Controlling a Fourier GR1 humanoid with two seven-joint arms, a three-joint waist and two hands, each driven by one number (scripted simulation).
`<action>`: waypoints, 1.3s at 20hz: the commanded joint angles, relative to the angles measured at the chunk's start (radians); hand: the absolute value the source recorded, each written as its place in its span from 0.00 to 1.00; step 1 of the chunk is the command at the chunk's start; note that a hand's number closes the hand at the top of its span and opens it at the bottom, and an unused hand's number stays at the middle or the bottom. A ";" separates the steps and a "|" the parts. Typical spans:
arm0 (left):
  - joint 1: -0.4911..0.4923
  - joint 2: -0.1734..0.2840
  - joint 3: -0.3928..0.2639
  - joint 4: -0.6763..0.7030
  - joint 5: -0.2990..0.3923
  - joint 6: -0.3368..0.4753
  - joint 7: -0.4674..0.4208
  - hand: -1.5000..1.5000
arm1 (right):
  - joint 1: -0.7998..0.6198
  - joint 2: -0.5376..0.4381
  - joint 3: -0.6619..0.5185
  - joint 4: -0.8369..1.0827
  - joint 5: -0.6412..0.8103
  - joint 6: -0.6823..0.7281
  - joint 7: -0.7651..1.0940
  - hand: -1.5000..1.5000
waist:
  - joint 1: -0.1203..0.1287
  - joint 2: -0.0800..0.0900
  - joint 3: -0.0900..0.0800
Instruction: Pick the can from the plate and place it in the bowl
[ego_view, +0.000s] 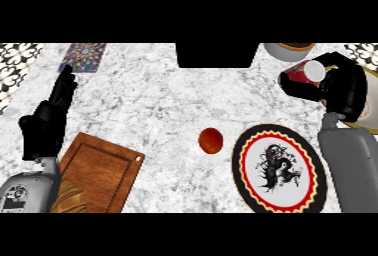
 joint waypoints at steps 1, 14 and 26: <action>0.036 0.018 0.032 -0.022 0.054 -0.050 -0.038 0.50 | -0.033 -0.083 -0.124 0.131 -0.111 -0.031 -0.168 1.00 | 0.007 0.001 0.000; -0.057 -0.015 -0.007 0.011 -0.016 -0.006 0.015 0.50 | -0.126 -0.325 -0.262 0.767 -0.009 -0.266 -0.502 1.00 | 0.040 0.017 0.003; -0.050 -0.037 -0.022 0.038 -0.011 -0.015 -0.039 0.50 | -0.212 -0.391 -0.428 1.046 -0.180 -0.124 -0.688 0.00 | 0.070 0.033 0.009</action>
